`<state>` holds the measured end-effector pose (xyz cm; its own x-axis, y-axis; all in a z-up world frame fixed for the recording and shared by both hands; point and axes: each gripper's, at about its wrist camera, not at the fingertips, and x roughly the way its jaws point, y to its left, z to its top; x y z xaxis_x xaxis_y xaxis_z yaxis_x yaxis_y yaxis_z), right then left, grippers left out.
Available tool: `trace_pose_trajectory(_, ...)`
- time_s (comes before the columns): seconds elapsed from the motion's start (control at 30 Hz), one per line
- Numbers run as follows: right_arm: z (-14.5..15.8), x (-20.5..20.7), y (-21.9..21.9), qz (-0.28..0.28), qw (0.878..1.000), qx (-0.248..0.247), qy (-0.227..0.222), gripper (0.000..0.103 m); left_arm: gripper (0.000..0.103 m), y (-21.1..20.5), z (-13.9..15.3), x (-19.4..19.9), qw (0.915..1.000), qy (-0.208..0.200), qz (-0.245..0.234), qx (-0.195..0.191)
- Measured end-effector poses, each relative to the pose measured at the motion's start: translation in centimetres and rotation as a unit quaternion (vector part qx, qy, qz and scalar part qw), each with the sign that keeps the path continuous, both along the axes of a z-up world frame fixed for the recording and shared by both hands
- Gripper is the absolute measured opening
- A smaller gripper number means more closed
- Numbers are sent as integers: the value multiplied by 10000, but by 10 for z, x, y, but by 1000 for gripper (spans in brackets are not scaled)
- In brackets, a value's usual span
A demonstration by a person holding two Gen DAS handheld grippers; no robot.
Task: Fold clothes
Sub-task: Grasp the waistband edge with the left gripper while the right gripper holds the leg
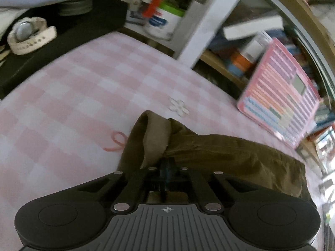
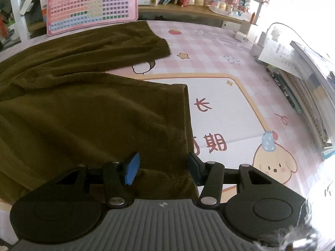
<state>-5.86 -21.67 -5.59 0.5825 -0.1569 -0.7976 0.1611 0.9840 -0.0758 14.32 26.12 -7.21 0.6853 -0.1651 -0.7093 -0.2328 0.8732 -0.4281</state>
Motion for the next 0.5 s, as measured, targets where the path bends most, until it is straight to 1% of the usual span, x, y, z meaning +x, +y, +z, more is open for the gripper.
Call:
trace_pose_trajectory(0.07, 0, 2, 0, -27, 10000, -1, -9, 48, 3, 8, -1, 1, 10000, -28, 24, 7)
trace_pose_trajectory(0.2, -1, 8, 0, -37, 10000, -14, -79, 48, 4, 11, -1, 3, 9998, -9, -202, 56)
trace_pose_trajectory(0.27, -1, 11, 0, -45, 10000, 0, -84, 49, 4, 5, 4, -17, 9992, -36, -387, 106)
trace_pose_trajectory(0.4, 11, 11, -5, -115, 9997, 88, -196, 48, 6, -8, 14, -58, 9969, -90, -757, 206)
trace_pose_trajectory(0.5, 23, 15, -15, -293, 9980, 325, -454, 48, 6, -18, 21, -88, 9942, -130, -1034, 280)
